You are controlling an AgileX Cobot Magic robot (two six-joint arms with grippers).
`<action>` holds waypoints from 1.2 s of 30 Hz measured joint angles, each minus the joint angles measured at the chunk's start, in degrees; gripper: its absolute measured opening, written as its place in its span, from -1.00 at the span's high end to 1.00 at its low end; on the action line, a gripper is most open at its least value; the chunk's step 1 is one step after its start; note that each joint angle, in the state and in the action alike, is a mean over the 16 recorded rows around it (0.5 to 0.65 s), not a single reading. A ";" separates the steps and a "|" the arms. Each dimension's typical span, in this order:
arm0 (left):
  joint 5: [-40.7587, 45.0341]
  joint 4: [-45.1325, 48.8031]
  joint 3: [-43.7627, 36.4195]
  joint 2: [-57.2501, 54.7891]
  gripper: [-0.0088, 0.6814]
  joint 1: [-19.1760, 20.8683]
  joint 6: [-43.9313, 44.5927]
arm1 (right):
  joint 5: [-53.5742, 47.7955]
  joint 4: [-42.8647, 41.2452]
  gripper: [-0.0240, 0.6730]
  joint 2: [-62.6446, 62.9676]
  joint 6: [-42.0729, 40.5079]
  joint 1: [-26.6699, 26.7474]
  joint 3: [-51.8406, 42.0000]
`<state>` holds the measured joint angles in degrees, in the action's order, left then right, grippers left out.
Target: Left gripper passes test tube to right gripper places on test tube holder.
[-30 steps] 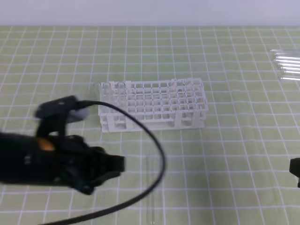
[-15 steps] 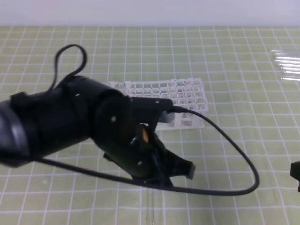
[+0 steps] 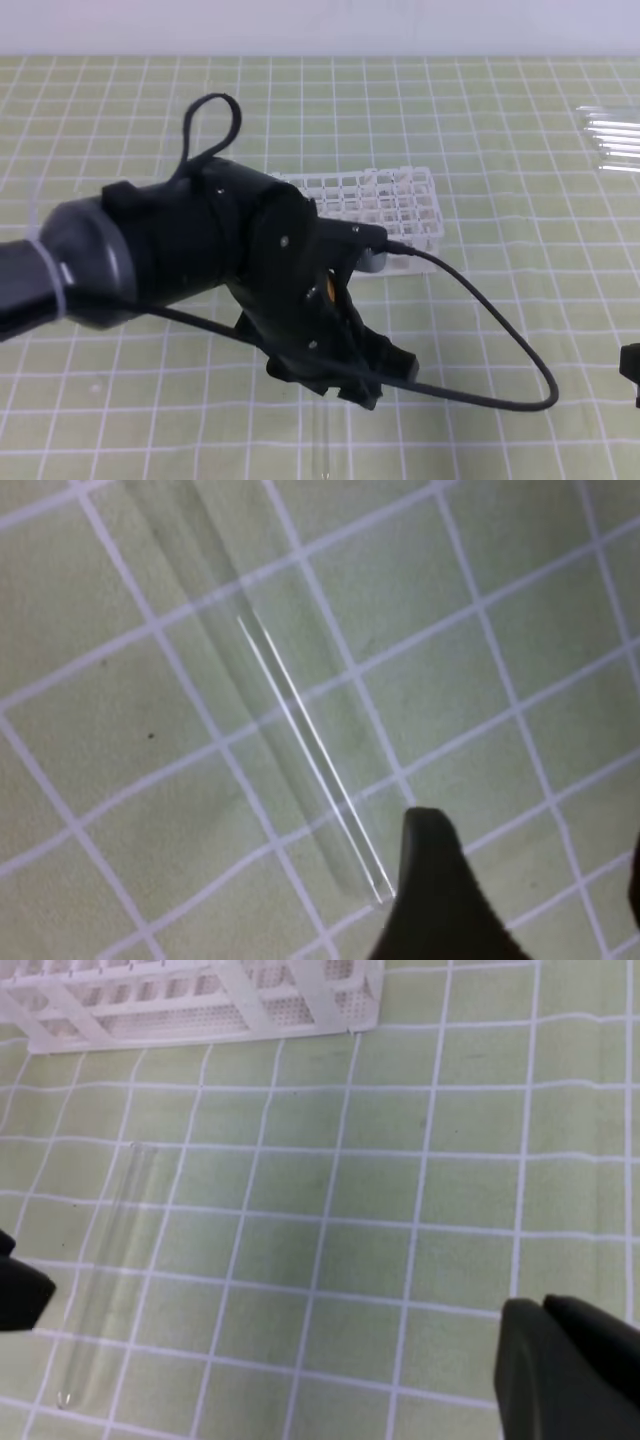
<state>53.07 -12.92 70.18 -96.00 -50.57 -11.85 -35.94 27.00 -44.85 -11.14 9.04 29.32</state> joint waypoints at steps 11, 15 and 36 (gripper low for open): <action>2.55 2.14 0.05 -3.64 0.88 -1.94 -5.39 | 0.34 -0.01 0.94 0.00 0.00 0.00 0.00; 3.55 4.29 0.03 -4.57 0.88 -3.05 -8.52 | 0.43 -0.01 0.94 0.00 0.00 0.00 0.00; 3.39 7.56 0.05 -11.27 0.88 -4.35 -13.43 | 0.52 0.15 0.94 0.00 0.00 0.00 0.00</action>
<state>56.46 -5.36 70.23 -107.26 -54.92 -25.28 -35.42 27.15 -44.85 -11.14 9.04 29.32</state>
